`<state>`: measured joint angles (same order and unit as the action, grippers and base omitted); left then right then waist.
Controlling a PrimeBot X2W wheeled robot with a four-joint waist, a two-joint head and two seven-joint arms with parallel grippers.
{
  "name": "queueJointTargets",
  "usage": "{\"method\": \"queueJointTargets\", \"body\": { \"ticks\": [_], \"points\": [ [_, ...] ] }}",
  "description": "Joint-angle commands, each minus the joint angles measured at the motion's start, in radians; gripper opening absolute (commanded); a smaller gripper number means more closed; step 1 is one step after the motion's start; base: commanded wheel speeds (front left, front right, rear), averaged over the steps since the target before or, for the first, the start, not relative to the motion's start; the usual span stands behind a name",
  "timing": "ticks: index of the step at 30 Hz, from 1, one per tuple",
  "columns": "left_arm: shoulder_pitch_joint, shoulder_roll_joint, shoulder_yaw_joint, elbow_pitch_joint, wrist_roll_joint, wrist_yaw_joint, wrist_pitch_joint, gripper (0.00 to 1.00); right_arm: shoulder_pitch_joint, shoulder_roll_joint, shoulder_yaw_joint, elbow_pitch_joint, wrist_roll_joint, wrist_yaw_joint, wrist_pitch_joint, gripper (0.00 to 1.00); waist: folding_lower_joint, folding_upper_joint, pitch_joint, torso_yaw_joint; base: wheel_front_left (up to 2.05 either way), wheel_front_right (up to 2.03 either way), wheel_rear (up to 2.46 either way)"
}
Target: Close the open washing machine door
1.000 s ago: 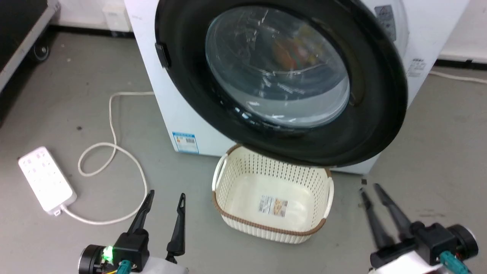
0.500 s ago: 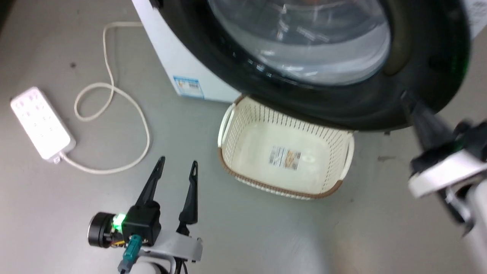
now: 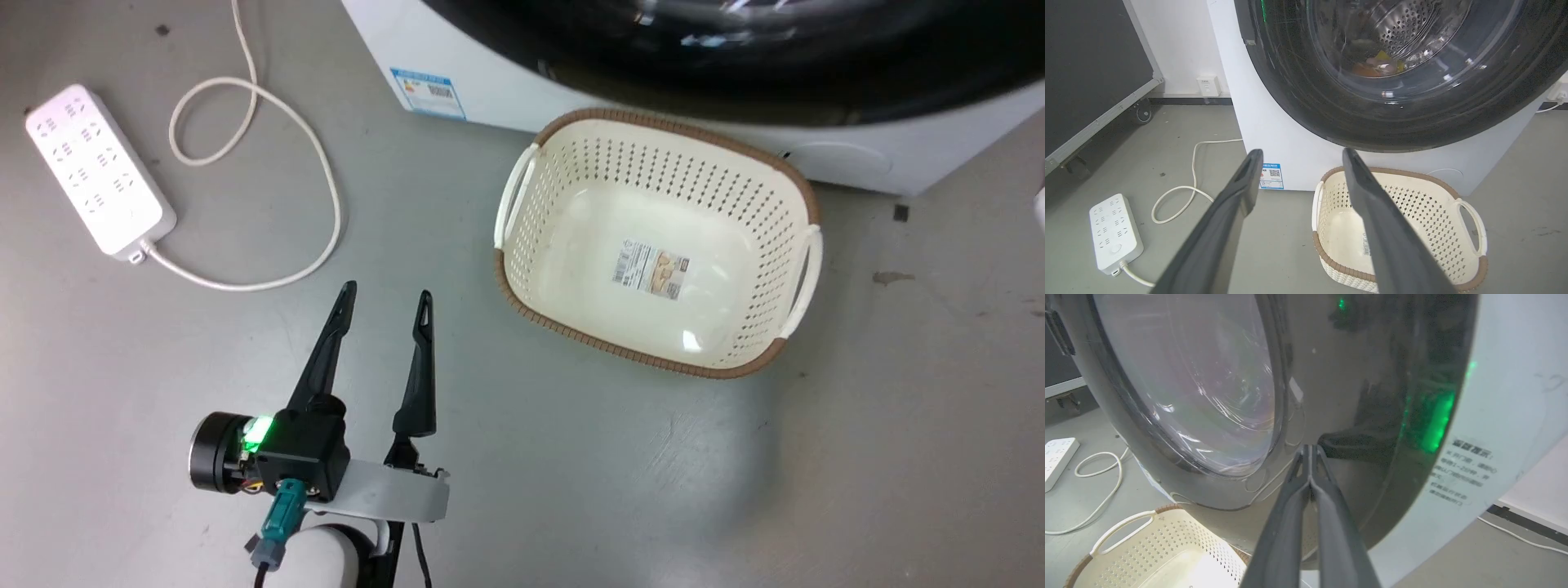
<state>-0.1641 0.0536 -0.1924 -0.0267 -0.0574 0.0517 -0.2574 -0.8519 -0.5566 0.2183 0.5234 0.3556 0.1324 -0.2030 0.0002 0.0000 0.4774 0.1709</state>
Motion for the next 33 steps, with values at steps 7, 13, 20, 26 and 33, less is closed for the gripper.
{"method": "queueJointTargets", "body": {
  "ticks": [7,13,20,26,33],
  "points": [
    [-0.024,-0.002,-0.008,-0.005,-0.01,0.015,-0.004,1.0,-0.138,-0.006,-0.02,0.131,0.002,-0.002,-0.009,0.0,-0.0002,0.0,0.026,0.01,0.0,0.0,0.0],
    [-0.018,-0.003,-0.003,0.007,-0.017,0.02,-0.004,1.0,-0.146,0.022,-0.007,0.191,-0.008,-0.002,-0.041,0.0,-0.0002,0.0,-0.01,-0.001,0.0,0.0,0.0],
    [0.004,-0.003,0.016,0.042,-0.031,0.012,-0.004,1.0,-0.023,0.071,-0.006,0.183,-0.016,-0.002,-0.058,1.0,-0.0002,0.0,-0.138,-0.036,0.0,0.0,0.0],
    [0.045,-0.003,0.053,0.096,-0.043,-0.006,-0.004,1.0,0.191,0.139,-0.075,0.033,-0.059,-0.002,-0.058,1.0,-0.0002,0.0,-0.268,-0.074,0.0,0.0,0.0],
    [0.11,-0.003,0.087,0.144,-0.046,-0.019,-0.004,1.0,0.494,0.275,-0.222,-0.178,-0.135,-0.002,-0.059,1.0,-0.0002,0.0,-0.38,-0.111,0.0,0.0,0.0]
  ]
}}
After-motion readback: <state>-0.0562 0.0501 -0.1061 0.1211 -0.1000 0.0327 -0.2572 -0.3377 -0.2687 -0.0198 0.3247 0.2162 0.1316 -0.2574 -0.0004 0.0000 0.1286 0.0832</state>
